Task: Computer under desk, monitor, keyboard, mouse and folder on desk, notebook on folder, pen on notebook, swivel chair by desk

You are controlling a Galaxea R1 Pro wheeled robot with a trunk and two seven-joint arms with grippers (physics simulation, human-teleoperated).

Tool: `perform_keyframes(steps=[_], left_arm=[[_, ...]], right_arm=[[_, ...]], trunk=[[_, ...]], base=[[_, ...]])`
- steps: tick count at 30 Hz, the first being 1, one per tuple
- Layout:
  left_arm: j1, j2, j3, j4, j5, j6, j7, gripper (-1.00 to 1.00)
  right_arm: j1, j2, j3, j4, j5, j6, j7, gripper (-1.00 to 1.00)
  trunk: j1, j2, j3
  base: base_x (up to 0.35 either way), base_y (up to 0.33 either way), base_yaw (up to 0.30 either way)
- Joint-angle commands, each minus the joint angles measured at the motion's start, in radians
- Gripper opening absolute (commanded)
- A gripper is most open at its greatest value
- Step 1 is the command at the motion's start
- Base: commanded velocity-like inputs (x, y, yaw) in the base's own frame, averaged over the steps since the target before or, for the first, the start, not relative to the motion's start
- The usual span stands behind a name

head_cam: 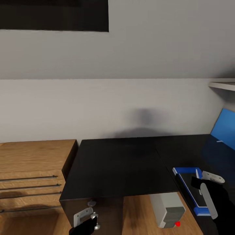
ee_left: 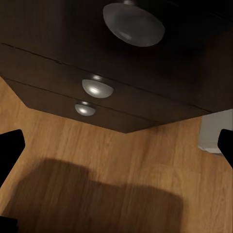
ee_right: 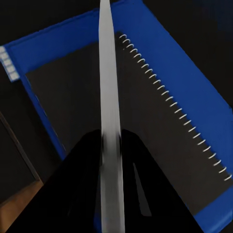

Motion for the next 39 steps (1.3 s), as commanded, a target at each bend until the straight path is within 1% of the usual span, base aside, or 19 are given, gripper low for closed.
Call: perform_keyframes(steps=[1, 8, 24, 26, 29, 31, 33, 39], left_arm=[[0.0, 0.0, -0.001, -0.002, 0.011, 0.003, 0.009, 1.0], [0.0, 0.001, 0.0, -0.003, 0.011, 0.003, 0.009, 1.0], [0.0, 0.001, 0.0, -0.005, 0.011, 0.003, 0.009, 1.0], [0.0, 0.001, 0.0, -0.005, 0.011, 0.003, 0.009, 1.0], [0.0, 0.001, 0.0, -0.005, 0.011, 0.003, 0.009, 1.0], [0.0, 0.001, 0.0, -0.005, 0.011, 0.003, 0.009, 1.0], [0.0, 0.001, 0.0, -0.005, 0.011, 0.003, 0.008, 1.0], [0.0, 0.001, 0.0, -0.005, 0.011, 0.003, 0.007, 1.0]], right_arm=[[-0.001, 0.0, 0.001, -0.001, -0.012, 0.002, -0.008, -1.0], [-0.001, 0.0, 0.015, -0.001, -0.012, 0.002, -0.009, -1.0], [-0.001, 0.0, 0.017, -0.001, -0.011, 0.002, -0.011, -1.0], [0.0, 0.0, 0.017, -0.001, -0.009, 0.001, -0.011, -1.0], [-0.001, 0.0, 0.016, -0.002, 0.015, 0.001, -0.019, -1.0], [-0.001, 0.0, 0.015, -0.002, 0.033, 0.0, -0.041, -1.0], [-0.001, 0.0, 0.014, -0.002, 0.039, 0.0, -0.057, -1.0], [-0.001, 0.0, 0.014, -0.002, 0.043, -0.001, -0.068, -1.0]], trunk=[[0.004, -0.008, -0.004], [0.031, -0.057, -0.026], [0.092, -0.169, -0.076], [0.092, -0.169, -0.076], [0.092, -0.169, -0.076], [0.092, -0.169, -0.076], [0.092, -0.169, -0.076], [0.092, -0.169, -0.076]], base=[[0.0, 0.0, 0.0], [0.0, 0.0, 0.0], [0.0, 0.0, 0.0], [0.0, 0.0, 0.0], [0.0, 0.0, 0.0], [0.0, 0.0, 0.0], [0.0, 0.0, 0.0], [0.0, 0.0, 0.0]])
